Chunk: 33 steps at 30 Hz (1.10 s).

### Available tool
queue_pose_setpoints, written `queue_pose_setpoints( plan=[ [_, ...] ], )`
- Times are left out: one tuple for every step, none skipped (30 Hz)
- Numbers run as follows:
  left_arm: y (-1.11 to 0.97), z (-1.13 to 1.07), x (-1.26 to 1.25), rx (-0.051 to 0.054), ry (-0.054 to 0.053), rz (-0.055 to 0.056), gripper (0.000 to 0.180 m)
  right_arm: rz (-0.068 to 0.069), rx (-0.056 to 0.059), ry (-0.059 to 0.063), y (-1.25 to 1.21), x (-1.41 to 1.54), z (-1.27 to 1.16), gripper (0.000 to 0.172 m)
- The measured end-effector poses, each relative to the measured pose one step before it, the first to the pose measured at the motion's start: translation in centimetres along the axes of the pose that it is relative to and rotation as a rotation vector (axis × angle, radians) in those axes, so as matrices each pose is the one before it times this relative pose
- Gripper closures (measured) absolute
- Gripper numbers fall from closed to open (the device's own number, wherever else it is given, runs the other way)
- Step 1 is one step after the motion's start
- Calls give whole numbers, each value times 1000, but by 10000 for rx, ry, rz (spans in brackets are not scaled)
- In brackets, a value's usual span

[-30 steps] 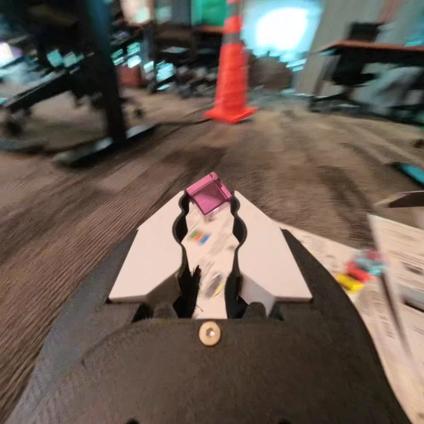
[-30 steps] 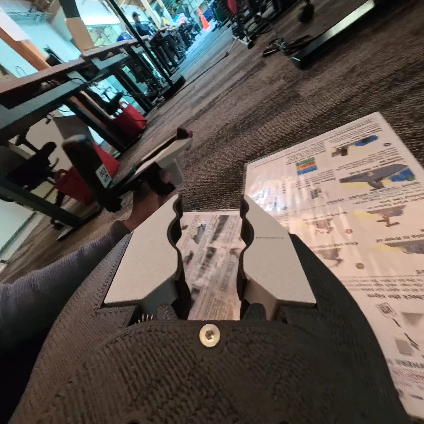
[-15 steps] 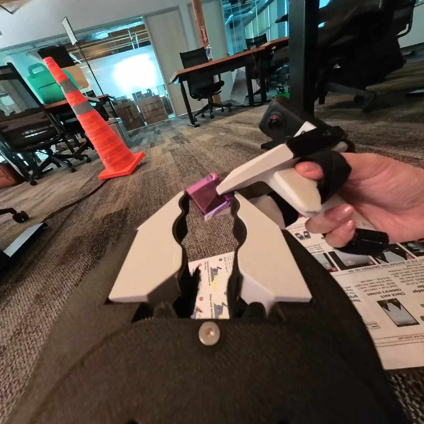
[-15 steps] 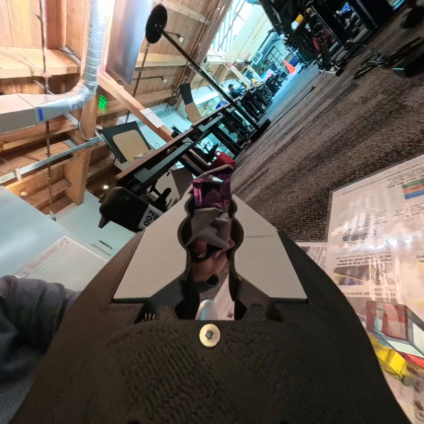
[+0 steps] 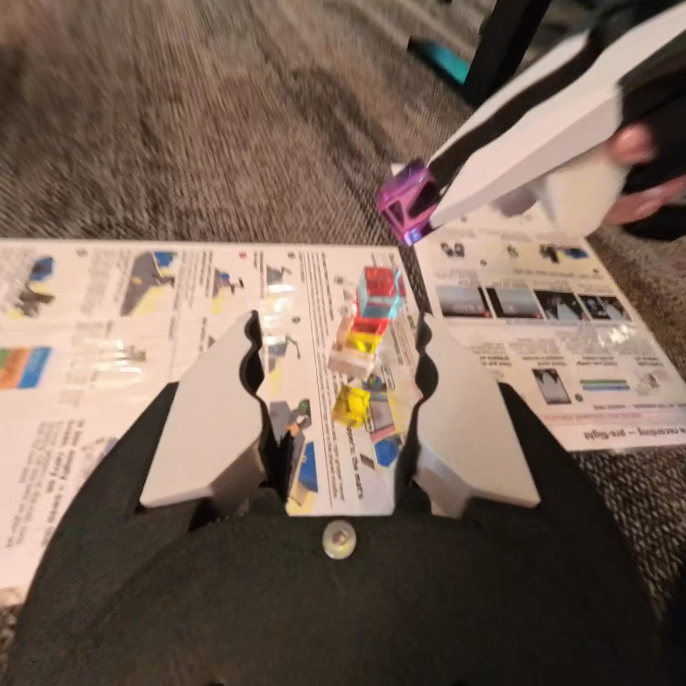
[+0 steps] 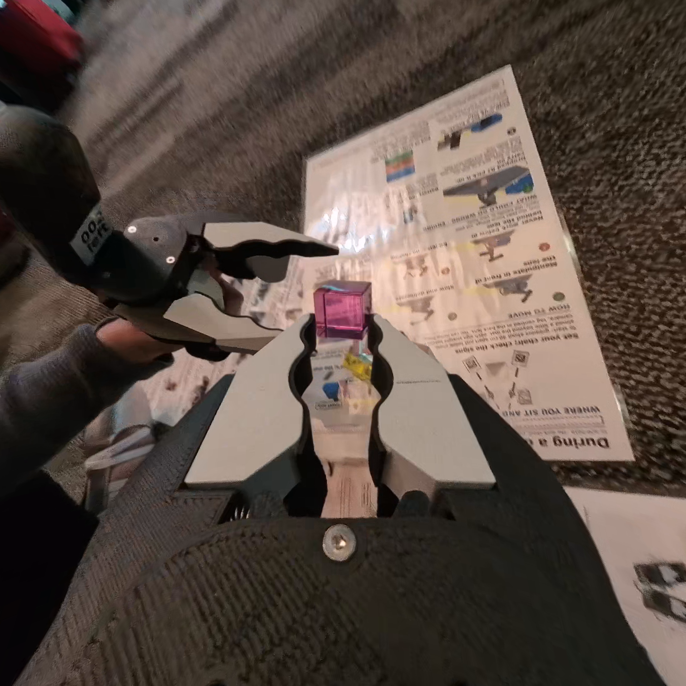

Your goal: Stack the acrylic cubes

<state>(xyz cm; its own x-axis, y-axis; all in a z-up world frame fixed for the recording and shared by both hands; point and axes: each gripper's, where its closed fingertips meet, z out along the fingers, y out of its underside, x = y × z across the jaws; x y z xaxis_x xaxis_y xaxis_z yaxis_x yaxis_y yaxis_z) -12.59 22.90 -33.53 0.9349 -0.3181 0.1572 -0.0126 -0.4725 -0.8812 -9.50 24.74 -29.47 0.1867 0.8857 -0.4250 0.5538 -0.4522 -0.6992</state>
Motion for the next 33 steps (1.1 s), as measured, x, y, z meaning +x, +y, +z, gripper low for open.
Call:
queue_pose_setpoints(
  plan=[
    [1146, 484, 35, -416, 49, -90, 96, -35, -415, 284, 539, 203, 222, 146],
    [1074, 498, 78, -373, 37, -31, 96, -45, -392, 244, 523, 160, 227, 146],
    [979, 485, 96, -325, 24, 26, 96, -32, -341, 207, 440, 106, 194, 146],
    [896, 460, 123, -290, 8, 66, 97, -13, -258, 181, 305, 101, 139, 146],
    [805, 452, 129, -257, 0, 86, 99, -30, -152, 105, 129, -20, 87, 146],
    [714, 438, 135, -234, -7, 88, 100, -15, -88, 86, 40, -31, 57, 146],
    [603, 395, 122, -199, -11, 77, 101, -21, -85, 83, 25, -27, 36, 146],
    [504, 350, 71, -162, -31, 60, 102, -48, -77, 93, 28, -9, 33, 146],
    [423, 306, 25, -133, -39, 37, 104, -65, -74, 106, 33, 27, 48, 146],
    [384, 265, 70, -120, 12, 12, 104, -47, -91, 109, 74, 40, 77, 146],
    [395, 252, 55, -136, 24, -19, 104, -41, -90, 65, 97, -3, 99, 146],
    [395, 250, -23, -162, -20, -40, 105, -21, -71, 42, 73, -26, 126, 146],
    [398, 248, -9, -172, -3, -45, 104, -21, -71, 72, 61, 21, 117, 146],
    [382, 253, 88, -152, 43, -51, 104, -37, -58, 105, 46, 68, 112, 146],
    [324, 242, 66, -98, 26, -57, 104, -43, -42, 123, 25, 84, 86, 146],
    [262, 213, 38, -48, 1, -62, 106, -55, -31, 85, 12, 39, 64, 146],
    [208, 198, 41, -13, 7, -67, 107, -35, -14, 28, 0, -41, 49, 147],
    [-64, 61, -32, 149, -48, -46, 109, 5, 14, 16, -42, -32, 41, 147],
    [-25, 25, -40, 80, -15, -65, 115, 13, 18, 20, -39, -9, 31, 147],
    [-70, 10, -103, 77, -24, -101, 117, 0, 19, 12, -33, -7, 26, 147],
    [-21, -15, -125, 32, -20, -100, 120, -1, 25, 26, -38, 26, 24, 147],
    [-17, -45, -173, 44, -47, -91, 125, -3, 49, 56, -70, 68, 26, 147],
    [19, -40, -124, 35, -21, -67, 128, -3, 64, 79, -88, 113, 30, 147],
    [8, -45, -88, 57, -1, -68, 132, 8, 59, 75, -75, 102, 34, 147],
    [27, -38, -101, 58, -14, -77, 136, 6, 59, 34, -74, 58, 43, 147],
    [25, -41, -107, 59, -13, -82, 139, 11, 47, -7, -53, -12, 35, 147],
    [12, -40, -55, 51, 19, -98, 143, 32, 32, -17, -37, -10, 32, 146],
    [34, -36, -53, 30, 26, -98, 147, 46, 33, -6, -40, 16, 27, 147],
    [12, -30, -30, 29, 45, -98, 149, 50, 38, -11, -30, 26, 12, 146],
    [-1, -29, 17, 32, 86, -113, 149, 66, 61, -10, -59, 39, -21, 146],
    [8, -47, 59, 4, 111, -112, 150, 88, 126, -54, -169, -41, -92, 140],
    [32, -78, 37, -25, 103, -73, 150, 123, 183, -111, -322, -118, -221, 131],
    [58, -133, -49, -33, 34, 15, 150, 117, 273, -186, -525, -240, -343, 124]
  ],
)
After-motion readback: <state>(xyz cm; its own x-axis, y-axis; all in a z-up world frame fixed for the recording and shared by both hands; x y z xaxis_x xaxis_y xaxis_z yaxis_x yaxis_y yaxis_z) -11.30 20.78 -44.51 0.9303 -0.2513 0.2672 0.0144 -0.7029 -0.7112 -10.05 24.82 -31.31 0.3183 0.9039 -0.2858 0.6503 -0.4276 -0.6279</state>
